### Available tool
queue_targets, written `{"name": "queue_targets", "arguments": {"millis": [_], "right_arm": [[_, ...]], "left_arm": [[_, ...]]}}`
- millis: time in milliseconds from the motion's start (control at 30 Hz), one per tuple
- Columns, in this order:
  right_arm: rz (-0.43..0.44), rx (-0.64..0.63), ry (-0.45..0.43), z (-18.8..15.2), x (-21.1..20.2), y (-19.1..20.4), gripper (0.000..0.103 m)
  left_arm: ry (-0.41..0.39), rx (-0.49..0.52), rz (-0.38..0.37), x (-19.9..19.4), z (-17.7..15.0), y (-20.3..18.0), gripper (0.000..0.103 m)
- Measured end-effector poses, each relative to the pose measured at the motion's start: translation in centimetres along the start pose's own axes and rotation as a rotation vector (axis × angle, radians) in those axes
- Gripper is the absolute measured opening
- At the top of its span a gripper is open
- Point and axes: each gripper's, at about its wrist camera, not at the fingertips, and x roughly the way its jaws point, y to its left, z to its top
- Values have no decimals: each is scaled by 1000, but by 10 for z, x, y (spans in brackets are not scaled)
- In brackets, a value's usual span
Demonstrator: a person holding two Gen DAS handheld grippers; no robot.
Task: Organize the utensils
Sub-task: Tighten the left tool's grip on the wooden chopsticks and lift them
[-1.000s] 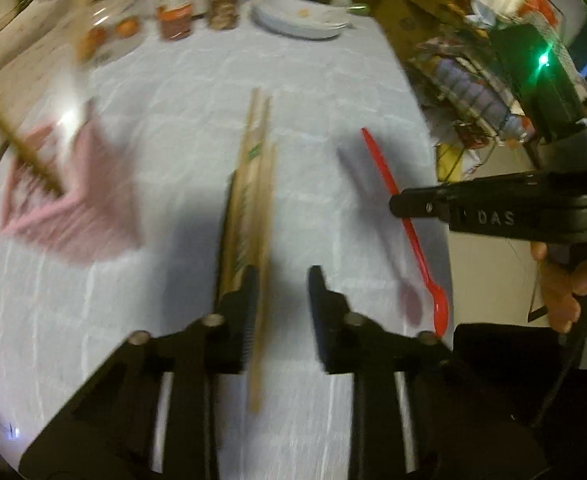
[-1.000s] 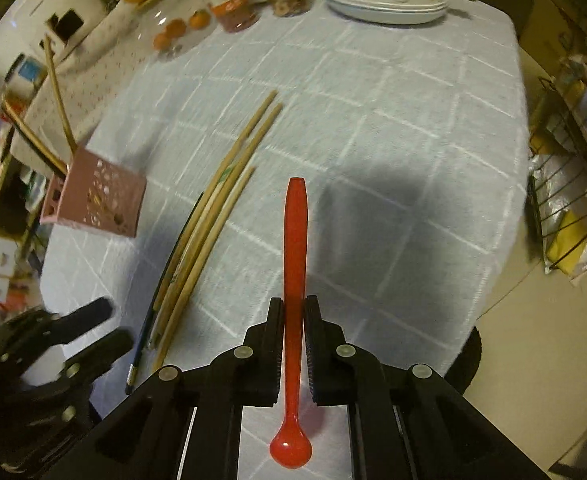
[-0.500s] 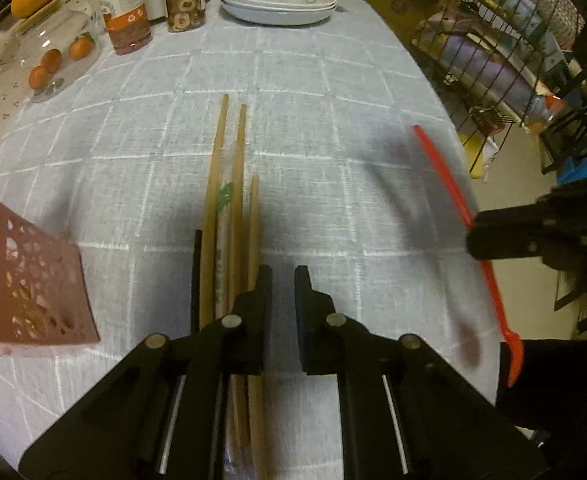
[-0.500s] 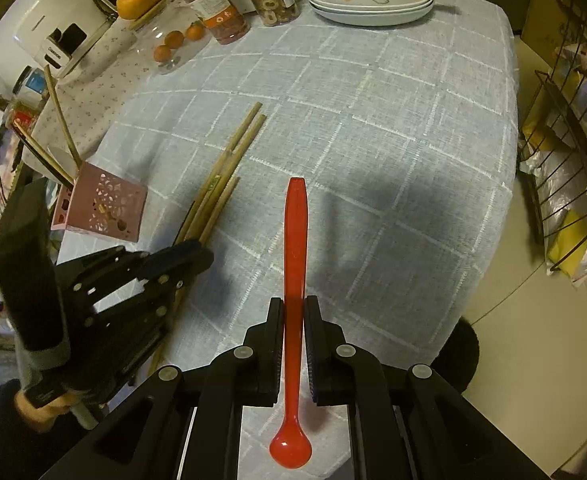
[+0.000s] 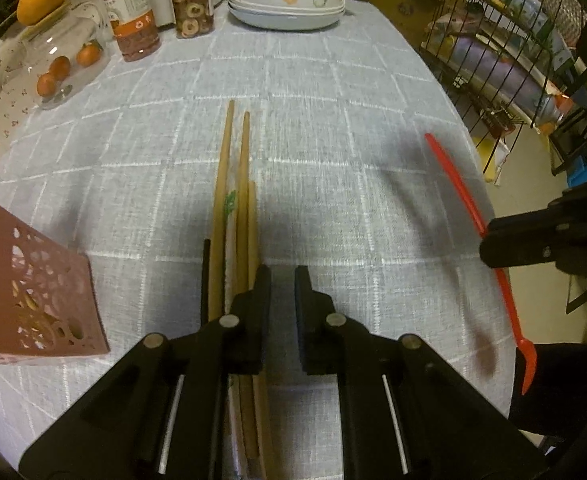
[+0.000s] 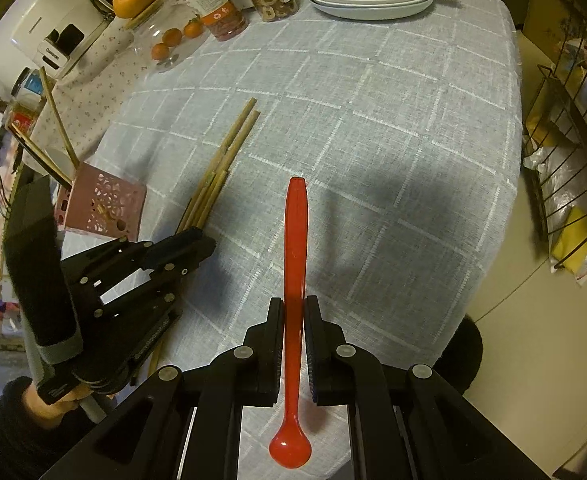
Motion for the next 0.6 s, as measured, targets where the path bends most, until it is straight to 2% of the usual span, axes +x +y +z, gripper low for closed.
{"name": "queue_targets", "arguments": {"millis": [400,500,600], "right_arm": [[2,5,3,1,2,-3,10],[4,6,3,1,2,-3,10],[4,6,2,1,2,-4,10]], "left_arm": [[18,-20,6,1,0,8,13],[23,-24,-1,2,0,8,17],[31,-27,-22,2,0,6,25]]}}
